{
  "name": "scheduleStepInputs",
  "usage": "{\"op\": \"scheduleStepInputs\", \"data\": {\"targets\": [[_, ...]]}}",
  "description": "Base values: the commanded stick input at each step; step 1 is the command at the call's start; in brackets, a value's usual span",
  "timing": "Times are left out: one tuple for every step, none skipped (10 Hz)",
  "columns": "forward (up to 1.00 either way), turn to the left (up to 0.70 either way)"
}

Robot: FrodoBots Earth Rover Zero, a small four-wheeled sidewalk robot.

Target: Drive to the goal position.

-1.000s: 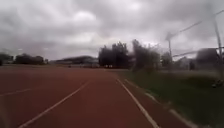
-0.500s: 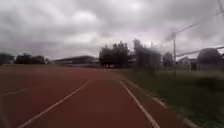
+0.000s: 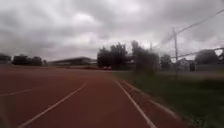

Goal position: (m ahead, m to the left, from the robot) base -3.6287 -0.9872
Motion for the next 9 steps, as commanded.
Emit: {"op": "scheduleStepInputs", "data": {"targets": [[0.00, 0.00], [0.14, 0.00], [0.33, 0.00], [0.63, 0.00], [0.70, 0.00], [0.70, -0.03], [0.70, -0.22], [0.70, -0.20], [0.70, -0.03]]}}
